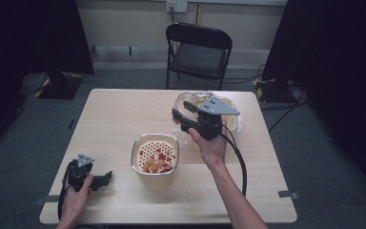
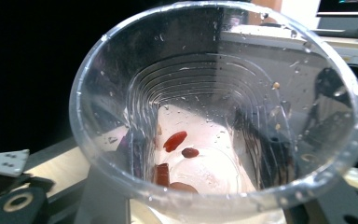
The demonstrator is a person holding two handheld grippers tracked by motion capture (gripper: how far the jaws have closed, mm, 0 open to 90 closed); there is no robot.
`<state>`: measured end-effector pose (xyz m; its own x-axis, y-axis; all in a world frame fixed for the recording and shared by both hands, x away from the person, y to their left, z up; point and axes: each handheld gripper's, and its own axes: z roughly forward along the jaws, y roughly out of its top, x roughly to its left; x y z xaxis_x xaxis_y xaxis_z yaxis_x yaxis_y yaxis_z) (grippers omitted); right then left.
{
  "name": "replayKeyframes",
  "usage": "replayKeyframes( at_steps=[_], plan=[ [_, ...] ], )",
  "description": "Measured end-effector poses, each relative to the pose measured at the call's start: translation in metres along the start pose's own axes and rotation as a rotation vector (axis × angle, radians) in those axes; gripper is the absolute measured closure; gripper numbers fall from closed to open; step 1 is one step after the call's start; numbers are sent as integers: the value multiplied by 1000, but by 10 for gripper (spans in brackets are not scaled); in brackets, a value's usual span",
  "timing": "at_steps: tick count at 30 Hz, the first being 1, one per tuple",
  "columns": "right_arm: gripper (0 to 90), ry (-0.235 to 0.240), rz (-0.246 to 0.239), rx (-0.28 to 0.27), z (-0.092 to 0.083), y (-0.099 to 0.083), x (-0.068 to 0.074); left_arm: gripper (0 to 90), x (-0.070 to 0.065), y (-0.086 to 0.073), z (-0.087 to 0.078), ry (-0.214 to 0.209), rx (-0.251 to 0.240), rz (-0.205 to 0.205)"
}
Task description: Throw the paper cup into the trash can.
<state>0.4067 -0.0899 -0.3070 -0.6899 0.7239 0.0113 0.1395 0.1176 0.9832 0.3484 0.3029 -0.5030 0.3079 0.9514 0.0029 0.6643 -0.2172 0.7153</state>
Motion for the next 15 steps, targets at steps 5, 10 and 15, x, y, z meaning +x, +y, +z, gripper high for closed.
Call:
replayKeyframes(
  at_steps=[5, 10, 15],
  plan=[
    [510, -17, 17, 4, -1, 8, -11, 2, 0, 0, 0, -1, 0, 0],
    [510, -49, 18, 6, -1, 14, -21, 0, 0, 0, 0, -5, -2, -5],
    [511, -80, 27, 16, 3, 16, -32, 1, 0, 0, 0, -5, -2, -6]
  ],
)
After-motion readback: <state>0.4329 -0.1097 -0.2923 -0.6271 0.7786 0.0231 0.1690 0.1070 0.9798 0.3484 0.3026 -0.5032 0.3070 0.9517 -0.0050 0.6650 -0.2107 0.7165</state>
